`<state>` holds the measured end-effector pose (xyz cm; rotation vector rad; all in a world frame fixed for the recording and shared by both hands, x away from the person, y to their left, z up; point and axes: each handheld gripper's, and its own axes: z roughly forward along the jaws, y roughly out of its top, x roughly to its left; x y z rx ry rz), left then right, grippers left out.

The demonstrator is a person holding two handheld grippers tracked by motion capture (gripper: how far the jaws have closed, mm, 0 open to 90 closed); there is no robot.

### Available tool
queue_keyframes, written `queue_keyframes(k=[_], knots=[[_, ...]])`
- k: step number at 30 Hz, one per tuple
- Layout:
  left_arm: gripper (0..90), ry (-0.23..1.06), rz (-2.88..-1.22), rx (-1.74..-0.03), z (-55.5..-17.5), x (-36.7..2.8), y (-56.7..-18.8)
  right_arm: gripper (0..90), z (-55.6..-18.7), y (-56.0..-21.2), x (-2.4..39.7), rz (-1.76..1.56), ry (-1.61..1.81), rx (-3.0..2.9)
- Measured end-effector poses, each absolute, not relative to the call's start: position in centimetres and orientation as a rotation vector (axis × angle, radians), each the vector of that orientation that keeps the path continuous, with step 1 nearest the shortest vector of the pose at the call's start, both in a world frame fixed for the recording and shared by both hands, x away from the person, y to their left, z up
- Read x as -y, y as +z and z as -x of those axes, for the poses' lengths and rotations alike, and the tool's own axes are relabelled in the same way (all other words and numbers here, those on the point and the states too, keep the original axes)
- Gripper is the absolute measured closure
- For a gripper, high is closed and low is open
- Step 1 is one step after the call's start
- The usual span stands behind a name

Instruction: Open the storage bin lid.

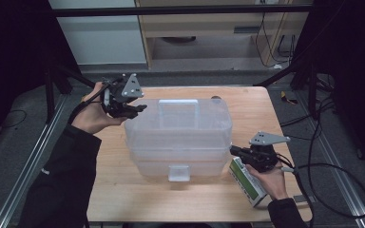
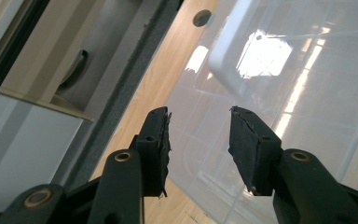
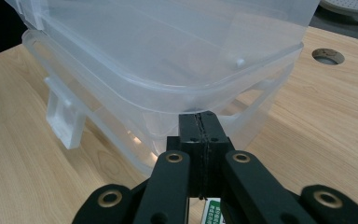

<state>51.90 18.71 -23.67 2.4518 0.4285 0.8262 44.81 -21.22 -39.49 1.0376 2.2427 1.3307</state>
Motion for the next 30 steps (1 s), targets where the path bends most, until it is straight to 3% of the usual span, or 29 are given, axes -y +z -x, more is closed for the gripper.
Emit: queue_keyframes(k=[13,22,30], knots=[[69.8,0.846,-2.336,-0.656,-50.3,-22.4,-25.6,90.0,-44.9,-39.6,21.2,-1.035,1.321,-2.246],[71.6,0.884,-2.284,-0.781,-49.1,-24.1,-27.1,90.0,-44.9,-39.6,21.1,-1.031,1.314,-2.247],[73.3,0.872,-2.098,-0.906,-47.3,-26.4,-29.9,90.0,-44.9,-39.6,21.1,-1.035,1.316,-2.247]])
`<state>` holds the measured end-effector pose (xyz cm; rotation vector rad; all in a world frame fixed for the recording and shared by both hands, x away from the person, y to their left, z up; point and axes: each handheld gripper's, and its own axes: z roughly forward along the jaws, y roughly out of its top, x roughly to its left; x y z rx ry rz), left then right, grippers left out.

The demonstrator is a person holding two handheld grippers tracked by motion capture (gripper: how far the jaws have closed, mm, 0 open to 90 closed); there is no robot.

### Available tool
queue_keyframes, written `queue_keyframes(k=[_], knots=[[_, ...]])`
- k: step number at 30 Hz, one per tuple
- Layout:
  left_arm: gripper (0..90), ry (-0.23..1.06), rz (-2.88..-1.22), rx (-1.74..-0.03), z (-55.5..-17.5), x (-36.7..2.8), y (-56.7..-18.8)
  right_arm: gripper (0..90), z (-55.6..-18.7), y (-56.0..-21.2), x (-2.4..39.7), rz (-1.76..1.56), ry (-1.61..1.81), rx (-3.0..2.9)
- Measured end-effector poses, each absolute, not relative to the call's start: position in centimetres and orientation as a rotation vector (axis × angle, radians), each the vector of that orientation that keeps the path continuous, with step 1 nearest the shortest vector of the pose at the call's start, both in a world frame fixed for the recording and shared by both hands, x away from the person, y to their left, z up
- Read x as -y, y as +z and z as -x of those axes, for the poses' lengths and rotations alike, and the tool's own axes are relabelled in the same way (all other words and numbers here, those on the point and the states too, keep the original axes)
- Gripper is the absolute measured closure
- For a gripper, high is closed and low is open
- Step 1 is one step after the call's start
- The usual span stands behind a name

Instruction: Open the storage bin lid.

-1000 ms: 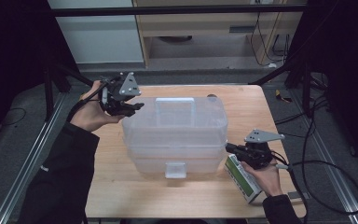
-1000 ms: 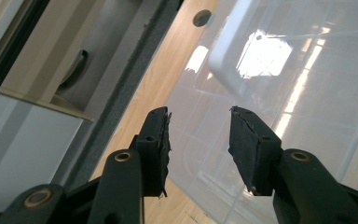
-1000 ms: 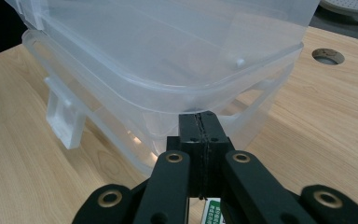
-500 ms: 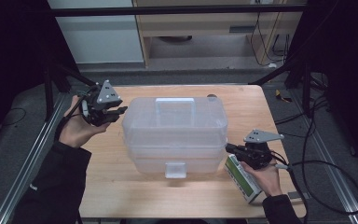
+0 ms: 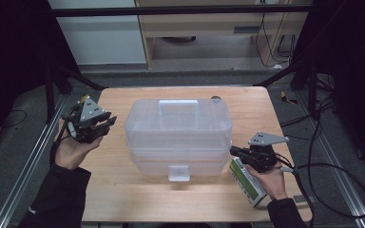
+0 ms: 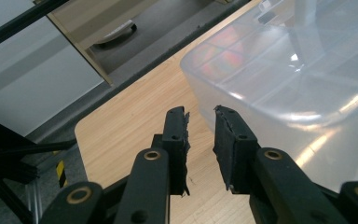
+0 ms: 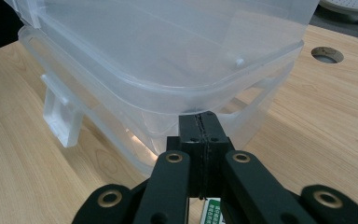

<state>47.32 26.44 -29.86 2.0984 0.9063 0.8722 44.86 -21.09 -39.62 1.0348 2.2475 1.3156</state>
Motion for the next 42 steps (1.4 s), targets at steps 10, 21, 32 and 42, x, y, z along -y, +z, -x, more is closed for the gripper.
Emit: queue_keyframes(k=[10,21,32,42], knots=[[75.7,0.818,-2.008,-0.990,-45.8,-27.2,-34.8,90.0,-44.9,-39.7,21.0,-1.032,1.308,-2.247],[83.4,0.768,-1.995,-1.058,-45.1,-27.1,-38.3,90.0,-44.9,-39.7,21.0,-1.029,1.305,-2.247],[89.3,0.662,-2.041,-0.998,-44.9,-25.9,-40.0,90.0,-44.9,-39.8,21.0,-1.028,1.301,-2.246],[89.3,0.633,-2.035,-0.931,-44.5,-24.9,-39.7,90.0,-44.9,-39.8,20.9,-1.027,1.300,-2.241]])
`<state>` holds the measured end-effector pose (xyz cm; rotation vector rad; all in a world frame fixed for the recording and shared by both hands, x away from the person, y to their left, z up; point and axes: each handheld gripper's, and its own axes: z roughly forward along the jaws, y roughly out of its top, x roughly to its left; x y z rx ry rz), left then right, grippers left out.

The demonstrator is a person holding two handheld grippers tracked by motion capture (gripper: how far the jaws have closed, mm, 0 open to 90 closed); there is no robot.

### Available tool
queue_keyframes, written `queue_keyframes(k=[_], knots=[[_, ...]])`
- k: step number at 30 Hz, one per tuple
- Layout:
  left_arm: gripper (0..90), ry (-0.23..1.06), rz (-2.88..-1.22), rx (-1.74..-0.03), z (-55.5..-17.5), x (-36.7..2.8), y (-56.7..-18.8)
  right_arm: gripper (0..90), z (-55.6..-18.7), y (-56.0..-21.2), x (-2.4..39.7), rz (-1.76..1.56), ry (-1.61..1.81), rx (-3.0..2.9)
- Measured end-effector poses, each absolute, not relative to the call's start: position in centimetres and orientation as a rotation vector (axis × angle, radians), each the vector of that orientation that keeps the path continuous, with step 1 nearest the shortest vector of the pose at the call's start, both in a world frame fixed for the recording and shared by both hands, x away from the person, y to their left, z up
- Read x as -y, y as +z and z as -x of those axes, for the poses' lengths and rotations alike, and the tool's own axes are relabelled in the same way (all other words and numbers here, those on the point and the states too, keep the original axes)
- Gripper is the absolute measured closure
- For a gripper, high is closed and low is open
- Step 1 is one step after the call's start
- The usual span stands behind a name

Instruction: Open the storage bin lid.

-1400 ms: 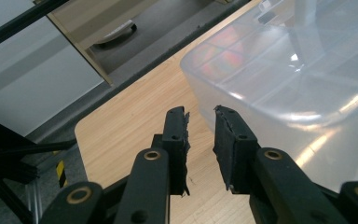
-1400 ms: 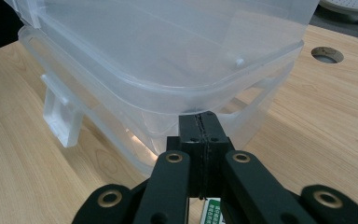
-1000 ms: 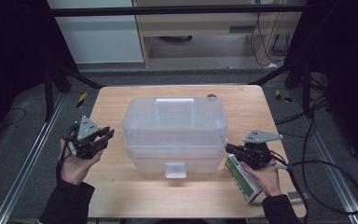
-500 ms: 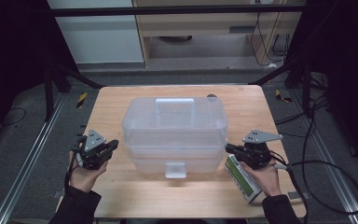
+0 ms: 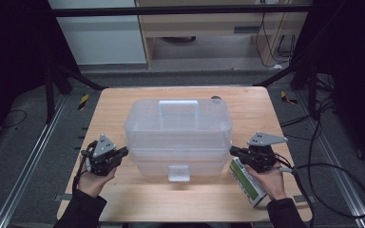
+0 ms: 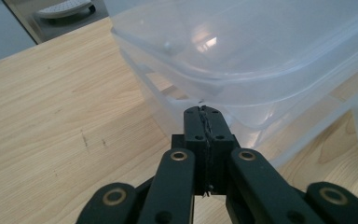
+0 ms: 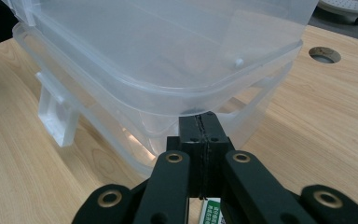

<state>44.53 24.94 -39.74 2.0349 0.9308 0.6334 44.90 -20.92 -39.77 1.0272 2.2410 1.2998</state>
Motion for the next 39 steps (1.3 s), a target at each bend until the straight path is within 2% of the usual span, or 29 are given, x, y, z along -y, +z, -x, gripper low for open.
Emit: queue_keyframes(k=[39], knots=[[89.4,0.717,-1.962,-0.896,-44.9,-24.0,-37.3,90.0,-45.7,-38.3,20.7,-1.012,1.393,-2.123]])
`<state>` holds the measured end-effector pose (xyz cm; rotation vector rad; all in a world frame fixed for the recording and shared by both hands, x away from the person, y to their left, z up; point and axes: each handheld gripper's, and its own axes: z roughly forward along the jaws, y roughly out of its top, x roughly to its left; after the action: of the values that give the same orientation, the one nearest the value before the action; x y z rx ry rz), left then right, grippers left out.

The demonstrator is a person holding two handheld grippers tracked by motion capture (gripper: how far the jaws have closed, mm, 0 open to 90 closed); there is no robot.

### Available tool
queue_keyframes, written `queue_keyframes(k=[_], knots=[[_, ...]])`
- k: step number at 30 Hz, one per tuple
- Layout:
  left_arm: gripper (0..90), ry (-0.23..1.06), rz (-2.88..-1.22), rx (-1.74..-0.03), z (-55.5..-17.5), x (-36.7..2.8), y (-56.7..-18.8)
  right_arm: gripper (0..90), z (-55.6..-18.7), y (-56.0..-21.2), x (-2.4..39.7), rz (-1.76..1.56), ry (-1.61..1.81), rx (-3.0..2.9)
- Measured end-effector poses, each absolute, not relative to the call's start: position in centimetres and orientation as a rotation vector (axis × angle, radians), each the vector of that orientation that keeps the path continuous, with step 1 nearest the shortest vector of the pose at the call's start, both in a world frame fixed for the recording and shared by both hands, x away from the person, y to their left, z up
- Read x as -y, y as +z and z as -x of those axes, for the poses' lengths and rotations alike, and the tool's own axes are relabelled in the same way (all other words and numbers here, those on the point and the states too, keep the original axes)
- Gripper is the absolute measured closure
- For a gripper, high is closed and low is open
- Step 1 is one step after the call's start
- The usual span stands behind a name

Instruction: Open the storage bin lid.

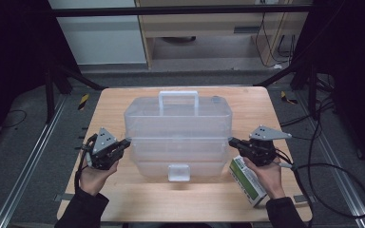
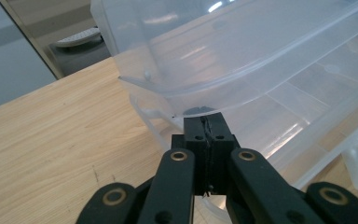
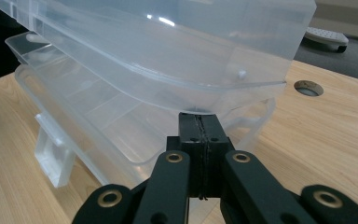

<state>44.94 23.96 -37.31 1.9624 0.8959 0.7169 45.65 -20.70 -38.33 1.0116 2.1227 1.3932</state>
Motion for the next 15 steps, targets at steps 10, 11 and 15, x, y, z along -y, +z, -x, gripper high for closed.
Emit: queue_keyframes(k=[10,11,15], knots=[[89.3,0.732,-1.954,-0.894,-45.20,-23.89,-36.88,90.0,-45.86,-37.89,20.63,-1.002,1.388,-2.108],[89.3,0.731,-1.952,-0.894,-45.23,-23.90,-36.86,90.0,-45.88,-37.89,20.63,-1.000,1.389,-2.108],[89.3,0.732,-1.948,-0.895,-45.42,-23.92,-36.73,90.0,-45.94,-37.79,20.61,-1.001,1.396,-2.105]])
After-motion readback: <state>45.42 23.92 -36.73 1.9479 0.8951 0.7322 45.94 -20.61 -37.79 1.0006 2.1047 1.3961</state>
